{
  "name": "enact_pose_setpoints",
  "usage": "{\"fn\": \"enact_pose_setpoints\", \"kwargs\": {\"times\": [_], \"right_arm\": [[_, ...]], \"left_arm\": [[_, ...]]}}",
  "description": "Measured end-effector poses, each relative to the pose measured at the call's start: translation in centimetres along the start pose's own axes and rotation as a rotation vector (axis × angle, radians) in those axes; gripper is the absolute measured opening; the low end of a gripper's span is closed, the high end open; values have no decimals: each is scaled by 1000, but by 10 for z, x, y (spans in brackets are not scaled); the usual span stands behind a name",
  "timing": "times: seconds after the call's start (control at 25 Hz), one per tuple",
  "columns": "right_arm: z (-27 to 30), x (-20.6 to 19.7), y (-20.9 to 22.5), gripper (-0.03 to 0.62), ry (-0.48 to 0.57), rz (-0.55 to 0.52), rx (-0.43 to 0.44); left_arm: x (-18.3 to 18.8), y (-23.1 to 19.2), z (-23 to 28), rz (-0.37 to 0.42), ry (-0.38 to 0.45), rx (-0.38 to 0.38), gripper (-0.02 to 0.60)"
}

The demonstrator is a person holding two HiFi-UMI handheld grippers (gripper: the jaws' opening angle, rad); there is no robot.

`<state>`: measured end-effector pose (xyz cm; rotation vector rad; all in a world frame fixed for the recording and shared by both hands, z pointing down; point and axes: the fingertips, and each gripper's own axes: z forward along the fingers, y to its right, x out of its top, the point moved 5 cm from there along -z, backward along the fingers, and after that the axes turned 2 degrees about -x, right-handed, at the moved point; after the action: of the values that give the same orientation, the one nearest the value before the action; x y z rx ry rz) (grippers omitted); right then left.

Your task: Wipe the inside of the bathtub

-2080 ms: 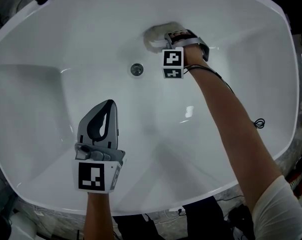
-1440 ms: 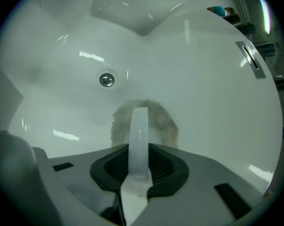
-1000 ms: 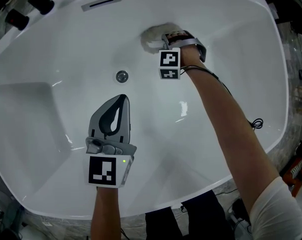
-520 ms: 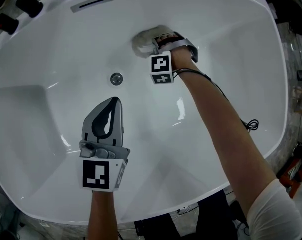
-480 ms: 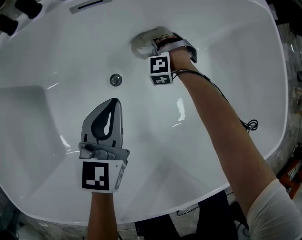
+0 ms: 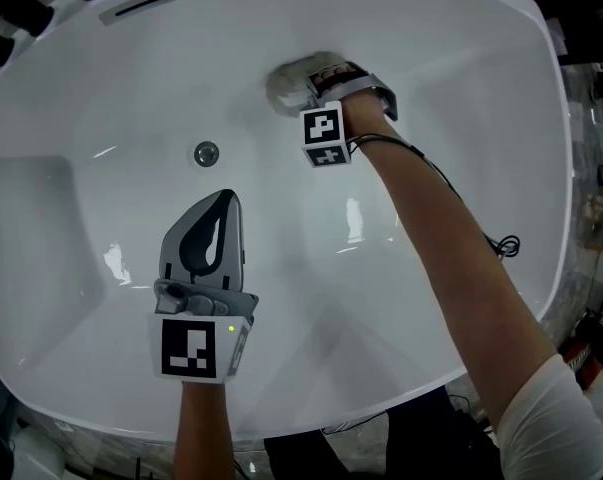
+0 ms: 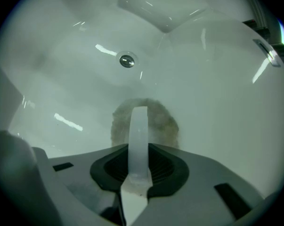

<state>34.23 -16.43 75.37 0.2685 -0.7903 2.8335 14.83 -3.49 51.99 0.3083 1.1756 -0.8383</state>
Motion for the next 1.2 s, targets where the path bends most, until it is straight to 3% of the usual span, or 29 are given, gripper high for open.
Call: {"fn": "enact_pose_setpoints", "kwargs": {"times": [0.4, 1.2], "right_arm": [[11, -79, -36, 94, -55, 28, 14], [5, -164, -60, 94, -112, 52, 13]], "left_arm": [[-6, 44, 30, 8, -10, -2, 8], [0, 83, 61, 36, -20, -27, 8]]}}
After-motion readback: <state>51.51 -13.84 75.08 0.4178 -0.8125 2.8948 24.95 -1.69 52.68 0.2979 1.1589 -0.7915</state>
